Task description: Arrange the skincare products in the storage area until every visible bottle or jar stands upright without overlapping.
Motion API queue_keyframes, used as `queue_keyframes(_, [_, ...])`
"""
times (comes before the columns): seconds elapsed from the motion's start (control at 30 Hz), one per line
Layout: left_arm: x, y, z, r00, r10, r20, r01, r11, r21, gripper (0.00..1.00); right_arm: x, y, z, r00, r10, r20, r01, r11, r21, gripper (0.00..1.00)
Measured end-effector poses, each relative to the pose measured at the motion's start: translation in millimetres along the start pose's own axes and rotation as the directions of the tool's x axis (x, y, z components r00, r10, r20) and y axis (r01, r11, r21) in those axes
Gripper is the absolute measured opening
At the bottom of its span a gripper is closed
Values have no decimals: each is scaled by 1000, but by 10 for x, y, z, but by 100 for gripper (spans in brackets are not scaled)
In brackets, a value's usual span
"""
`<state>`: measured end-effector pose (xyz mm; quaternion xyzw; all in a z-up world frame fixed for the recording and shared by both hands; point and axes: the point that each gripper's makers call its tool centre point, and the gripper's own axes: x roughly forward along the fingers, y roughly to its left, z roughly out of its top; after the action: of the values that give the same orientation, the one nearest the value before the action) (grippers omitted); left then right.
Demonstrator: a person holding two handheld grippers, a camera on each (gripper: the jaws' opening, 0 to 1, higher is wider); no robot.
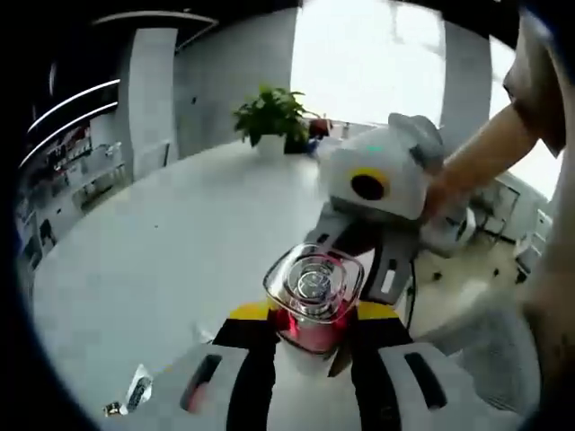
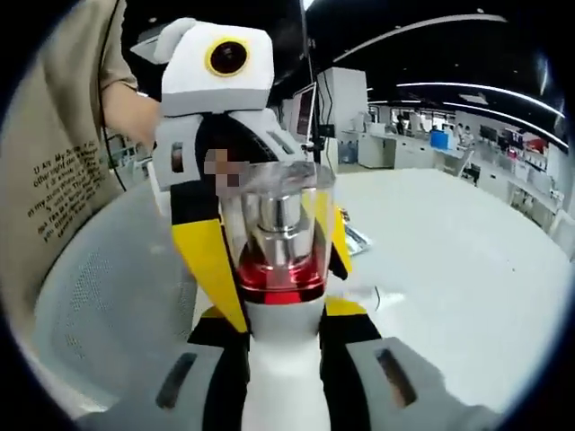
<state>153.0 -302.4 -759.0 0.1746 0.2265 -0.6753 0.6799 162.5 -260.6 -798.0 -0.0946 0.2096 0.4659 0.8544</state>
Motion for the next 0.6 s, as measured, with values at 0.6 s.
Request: queue_keyframes(0.6, [162, 116, -108, 999, 43, -8, -43, 998, -37, 28, 85, -122, -244, 996, 57, -71, -57, 998, -7, 28])
